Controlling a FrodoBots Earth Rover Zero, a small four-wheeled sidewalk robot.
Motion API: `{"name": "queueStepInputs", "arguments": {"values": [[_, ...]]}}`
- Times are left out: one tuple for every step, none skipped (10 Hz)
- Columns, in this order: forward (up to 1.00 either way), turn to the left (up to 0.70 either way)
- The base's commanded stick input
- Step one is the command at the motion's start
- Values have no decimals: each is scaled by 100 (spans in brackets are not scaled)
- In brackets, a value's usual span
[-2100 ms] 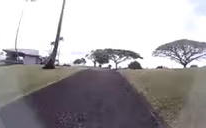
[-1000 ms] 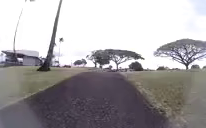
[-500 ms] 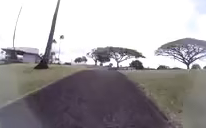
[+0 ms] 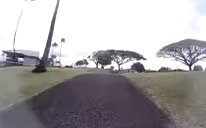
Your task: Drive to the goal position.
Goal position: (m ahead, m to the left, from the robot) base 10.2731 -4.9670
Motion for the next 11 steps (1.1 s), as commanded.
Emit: {"name": "queueStepInputs", "arguments": {"values": [[85,0],[85,0],[85,0],[85,0],[85,0],[85,0],[85,0],[85,0],[85,0],[85,0],[85,0]]}}
